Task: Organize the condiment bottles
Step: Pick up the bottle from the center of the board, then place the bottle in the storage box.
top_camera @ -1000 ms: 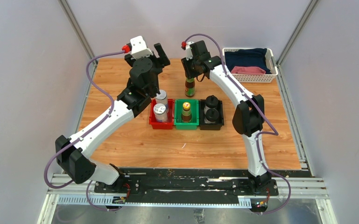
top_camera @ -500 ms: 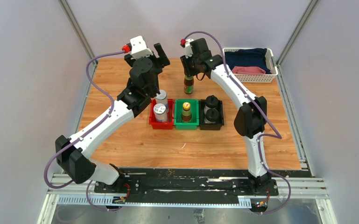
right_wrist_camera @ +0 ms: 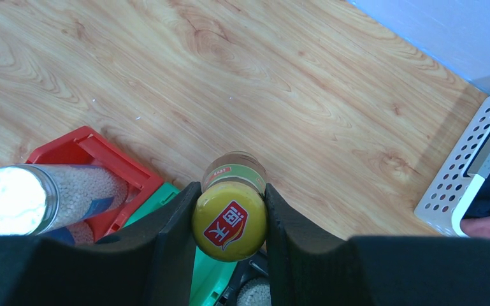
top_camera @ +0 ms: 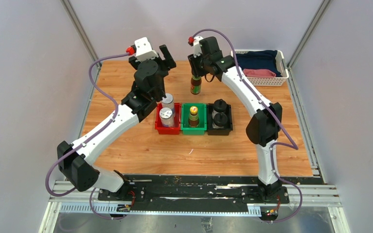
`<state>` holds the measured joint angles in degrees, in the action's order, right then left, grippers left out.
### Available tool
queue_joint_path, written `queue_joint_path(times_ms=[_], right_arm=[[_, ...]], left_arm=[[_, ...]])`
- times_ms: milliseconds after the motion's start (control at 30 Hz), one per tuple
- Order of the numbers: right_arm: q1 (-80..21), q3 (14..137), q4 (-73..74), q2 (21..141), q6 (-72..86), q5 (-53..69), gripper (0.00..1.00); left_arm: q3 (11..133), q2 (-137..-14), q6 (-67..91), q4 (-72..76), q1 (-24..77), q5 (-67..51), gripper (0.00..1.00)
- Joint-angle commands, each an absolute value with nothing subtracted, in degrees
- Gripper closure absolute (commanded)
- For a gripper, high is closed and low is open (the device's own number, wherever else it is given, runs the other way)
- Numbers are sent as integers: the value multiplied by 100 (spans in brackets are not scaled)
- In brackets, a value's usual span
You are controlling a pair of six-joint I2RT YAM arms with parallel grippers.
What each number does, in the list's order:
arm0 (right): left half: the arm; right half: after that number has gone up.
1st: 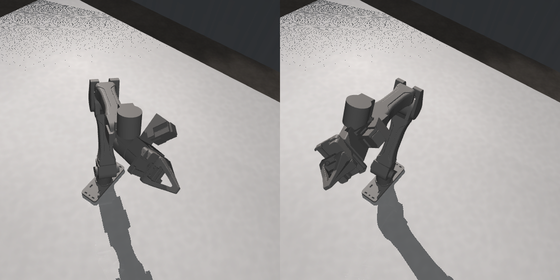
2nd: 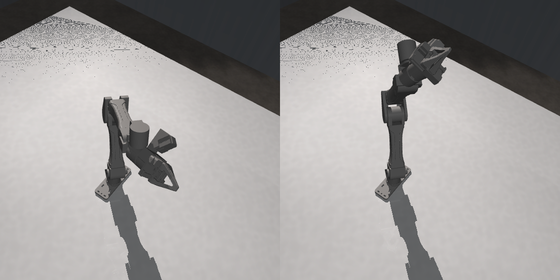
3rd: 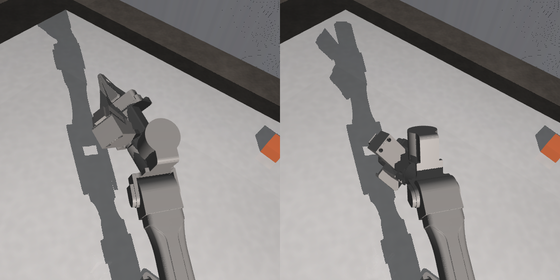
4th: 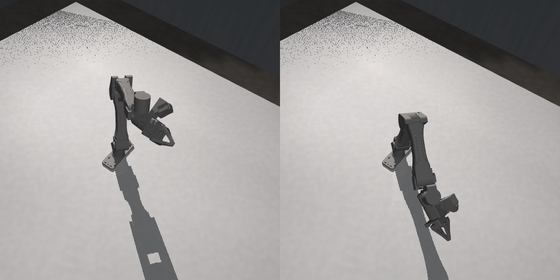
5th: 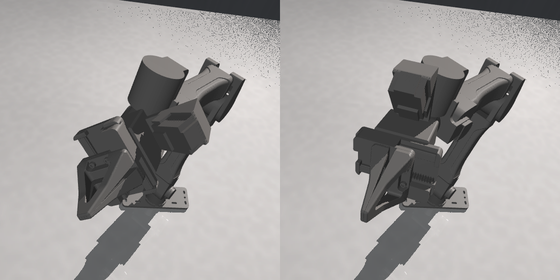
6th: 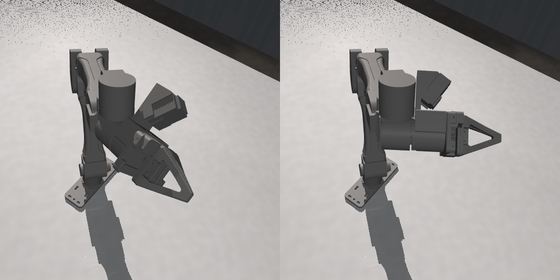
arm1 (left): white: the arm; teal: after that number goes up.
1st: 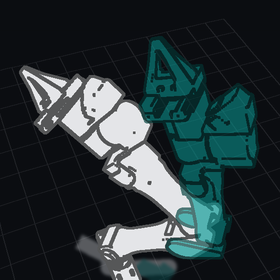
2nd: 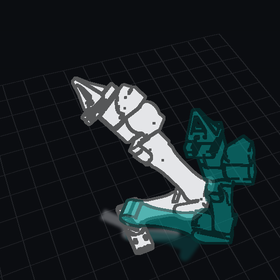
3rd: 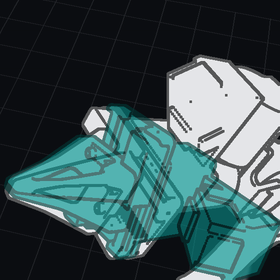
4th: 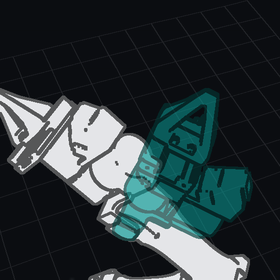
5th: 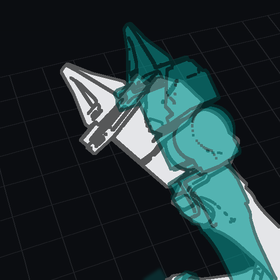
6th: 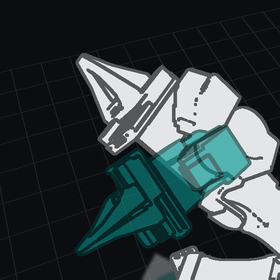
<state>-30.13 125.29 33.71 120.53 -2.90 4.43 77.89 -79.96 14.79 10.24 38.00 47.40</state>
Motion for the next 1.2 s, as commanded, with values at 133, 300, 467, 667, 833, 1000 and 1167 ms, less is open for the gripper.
queue_joint_path(times_ms=[133, 300, 467, 667, 833, 1000, 1167], right_arm=[[-3188, 12364, 2844, 11344, -428, 387, 100], [-3233, 12160, 2791, 11149, -439, 369, 100], [-3301, 11912, 2760, 10942, -457, 340, 100], [-3407, 11632, 2721, 10694, -475, 278, 100], [-3526, 11369, 2666, 10479, -475, 201, 100], [-3667, 11156, 2626, 10310, -466, 83, 100], [-3844, 10939, 2597, 10127, -466, -87, 100]], left_arm=[[7737, -7811, 1461, 1159, 3766, 4964, 13], [7729, -7804, 1462, 1149, 3764, 4992, 13], [7736, -7789, 1443, 1151, 3767, 5048, 13], [7777, -7795, 1383, 1145, 3770, 5114, 13], [7780, -7758, 1363, 1143, 3765, 5142, 13], [7789, -7707, 1345, 1138, 3767, 5159, 13], [7795, -7638, 1318, 1132, 3765, 5151, 13]])
